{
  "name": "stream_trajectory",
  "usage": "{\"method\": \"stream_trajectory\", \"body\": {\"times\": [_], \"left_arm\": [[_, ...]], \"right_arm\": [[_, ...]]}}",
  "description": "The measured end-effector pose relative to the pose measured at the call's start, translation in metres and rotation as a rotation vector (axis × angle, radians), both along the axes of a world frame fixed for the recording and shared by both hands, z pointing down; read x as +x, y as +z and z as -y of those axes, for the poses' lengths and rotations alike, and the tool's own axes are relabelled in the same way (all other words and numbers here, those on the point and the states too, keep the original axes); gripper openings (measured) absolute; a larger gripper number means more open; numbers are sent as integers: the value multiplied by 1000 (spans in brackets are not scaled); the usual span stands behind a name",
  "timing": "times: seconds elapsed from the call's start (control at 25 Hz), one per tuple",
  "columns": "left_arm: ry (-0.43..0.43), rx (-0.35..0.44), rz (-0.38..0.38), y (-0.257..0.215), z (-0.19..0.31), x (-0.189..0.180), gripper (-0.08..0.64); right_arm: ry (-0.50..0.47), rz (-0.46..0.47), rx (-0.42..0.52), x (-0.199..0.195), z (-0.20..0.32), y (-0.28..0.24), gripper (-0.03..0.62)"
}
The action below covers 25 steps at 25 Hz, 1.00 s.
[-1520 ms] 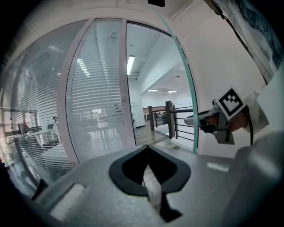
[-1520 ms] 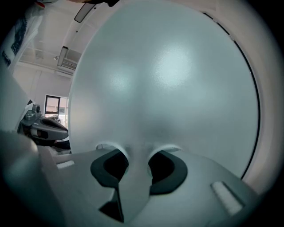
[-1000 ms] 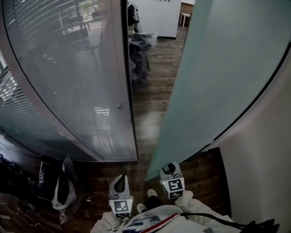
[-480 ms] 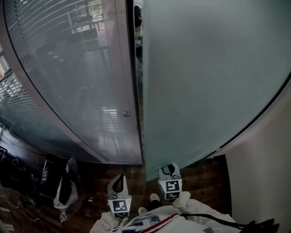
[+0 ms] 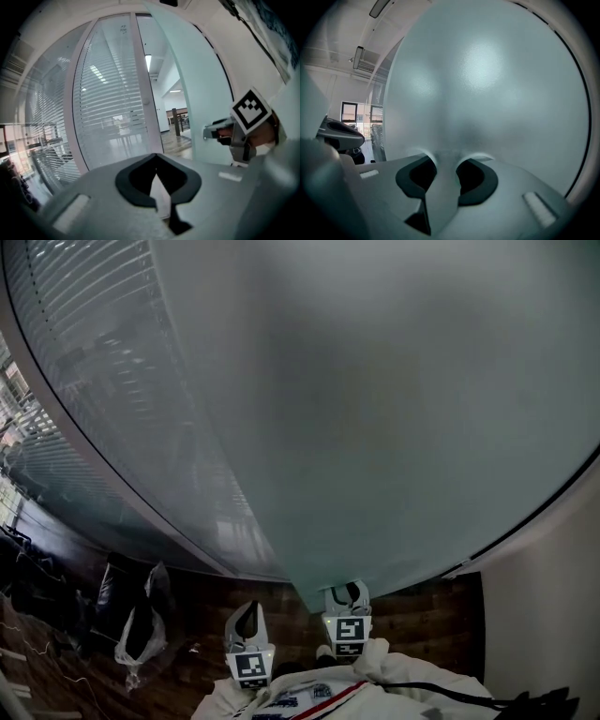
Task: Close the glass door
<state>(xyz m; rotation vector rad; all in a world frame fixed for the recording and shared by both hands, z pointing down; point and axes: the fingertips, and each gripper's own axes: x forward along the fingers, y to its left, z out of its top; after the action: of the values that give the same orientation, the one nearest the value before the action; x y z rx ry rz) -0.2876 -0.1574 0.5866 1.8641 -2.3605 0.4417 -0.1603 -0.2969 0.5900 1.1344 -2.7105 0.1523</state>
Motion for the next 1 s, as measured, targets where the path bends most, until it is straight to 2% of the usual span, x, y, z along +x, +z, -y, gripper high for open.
{"method": "stream_trajectory", "body": {"times": [0.16, 0.36, 0.52, 0.76, 1.0], "left_arm": [[-13, -7, 6, 2, -12, 4, 2], [-4, -18, -46, 12, -5, -3, 2], [51, -35, -61, 15, 27, -16, 2], [166, -8, -44, 4, 82, -33, 2], [241, -3, -64, 6, 111, -46, 2]], "right_arm": [[3, 10, 14, -1, -5, -5, 121], [22, 18, 34, -5, 1, -15, 121], [31, 17, 35, -11, 17, -17, 121], [72, 1, 23, -13, 44, -11, 120], [100, -6, 22, -14, 60, -10, 121]]}}
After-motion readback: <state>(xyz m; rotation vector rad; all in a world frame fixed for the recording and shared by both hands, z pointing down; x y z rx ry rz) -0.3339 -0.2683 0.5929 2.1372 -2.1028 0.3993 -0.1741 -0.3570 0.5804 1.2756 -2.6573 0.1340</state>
